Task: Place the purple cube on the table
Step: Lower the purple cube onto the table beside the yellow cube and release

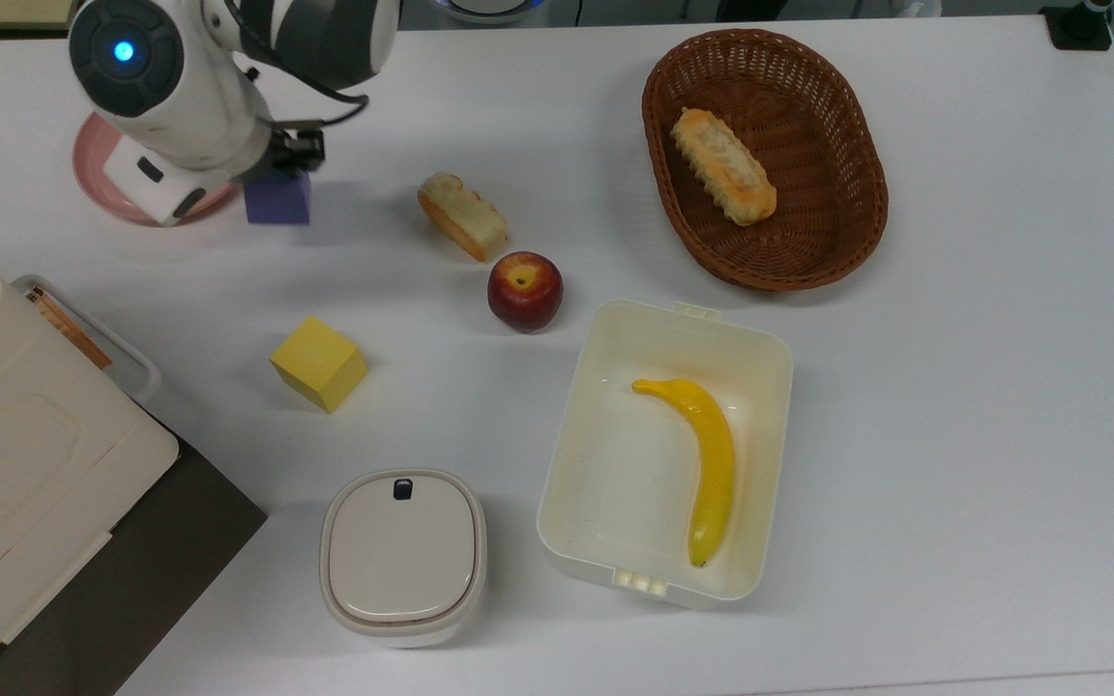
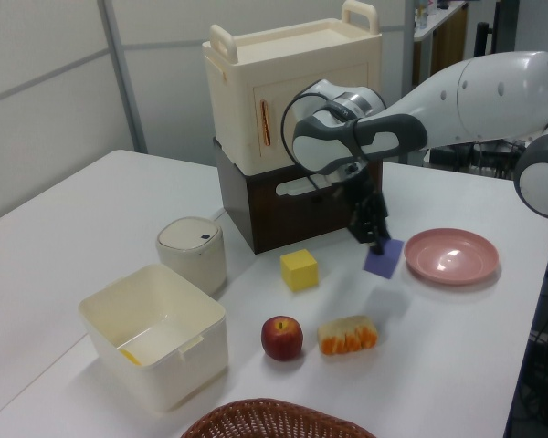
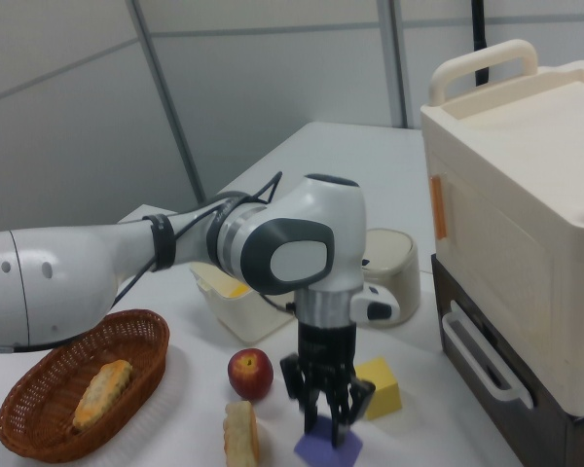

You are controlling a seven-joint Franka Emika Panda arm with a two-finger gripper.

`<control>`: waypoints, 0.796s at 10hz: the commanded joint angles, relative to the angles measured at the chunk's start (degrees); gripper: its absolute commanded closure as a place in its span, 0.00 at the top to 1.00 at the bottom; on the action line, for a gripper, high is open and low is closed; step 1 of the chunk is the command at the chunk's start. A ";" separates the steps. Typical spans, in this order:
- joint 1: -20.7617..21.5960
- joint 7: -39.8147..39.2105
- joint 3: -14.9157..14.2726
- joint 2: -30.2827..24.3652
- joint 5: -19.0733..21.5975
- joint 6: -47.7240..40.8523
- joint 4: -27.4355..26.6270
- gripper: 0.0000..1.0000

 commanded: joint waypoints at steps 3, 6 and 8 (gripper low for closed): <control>1.55 5.08 -0.12 -0.85 7.93 7.66 2.11 1.00; 5.48 9.55 -0.12 -3.57 7.15 7.57 4.58 1.00; 7.18 9.04 -0.12 -8.47 6.96 7.48 4.58 1.00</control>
